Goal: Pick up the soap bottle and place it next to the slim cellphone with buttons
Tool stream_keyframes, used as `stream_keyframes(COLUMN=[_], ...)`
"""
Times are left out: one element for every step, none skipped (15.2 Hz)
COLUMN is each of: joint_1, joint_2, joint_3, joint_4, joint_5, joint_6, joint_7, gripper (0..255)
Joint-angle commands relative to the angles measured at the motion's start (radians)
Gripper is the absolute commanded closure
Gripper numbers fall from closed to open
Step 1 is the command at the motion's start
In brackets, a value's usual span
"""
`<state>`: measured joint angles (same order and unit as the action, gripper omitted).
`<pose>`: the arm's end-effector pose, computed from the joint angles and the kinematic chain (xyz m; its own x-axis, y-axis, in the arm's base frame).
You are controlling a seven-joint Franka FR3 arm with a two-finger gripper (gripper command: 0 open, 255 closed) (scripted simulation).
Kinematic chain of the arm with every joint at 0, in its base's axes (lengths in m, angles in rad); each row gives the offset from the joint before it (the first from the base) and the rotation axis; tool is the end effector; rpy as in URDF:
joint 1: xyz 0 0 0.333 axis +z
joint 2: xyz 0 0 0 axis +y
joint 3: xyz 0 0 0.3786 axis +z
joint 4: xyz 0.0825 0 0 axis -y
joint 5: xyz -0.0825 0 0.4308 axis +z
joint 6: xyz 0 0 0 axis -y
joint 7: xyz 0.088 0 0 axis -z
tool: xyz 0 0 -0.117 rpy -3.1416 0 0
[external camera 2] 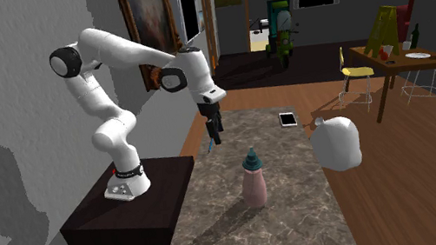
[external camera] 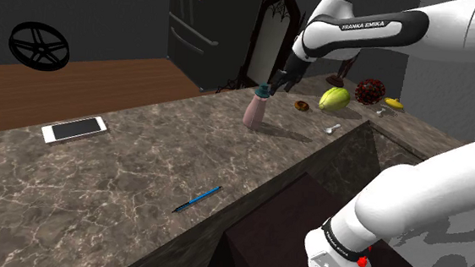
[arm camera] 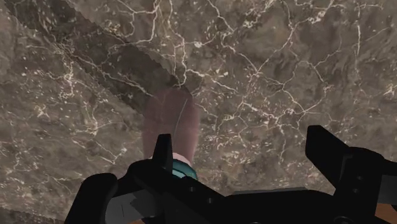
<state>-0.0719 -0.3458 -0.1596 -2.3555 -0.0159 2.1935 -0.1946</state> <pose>0.4688 -0.1163 0.5076 0.9828 -0.0243 0.1832 -0.0240 -0.9997 -0.0042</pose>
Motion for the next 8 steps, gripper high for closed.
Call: stream_keyframes(joint_1=[-0.003,-0.005,-0.006,-0.007,-0.009,-0.01,-0.013,-0.015], joint_2=[0.071,0.106,0.142,0.178,0.214,0.251,0.287,0.324], joint_3=[-0.017,-0.024,-0.032,-0.039,-0.046,-0.052,-0.058,-0.063], joint_4=[0.021,0.036,0.052,0.07,0.089,0.109,0.13,0.153], joint_5=[0.007,0.012,0.019,0.027,0.035,0.046,0.057,0.069], joint_6=[0.061,0.086,0.11,0.133,0.155,0.176,0.195,0.213], joint_7=[-0.016,-0.024,-0.032,-0.041,-0.051,-0.061,-0.071,-0.082], gripper=[0,0,0,0,0,0,0,0])
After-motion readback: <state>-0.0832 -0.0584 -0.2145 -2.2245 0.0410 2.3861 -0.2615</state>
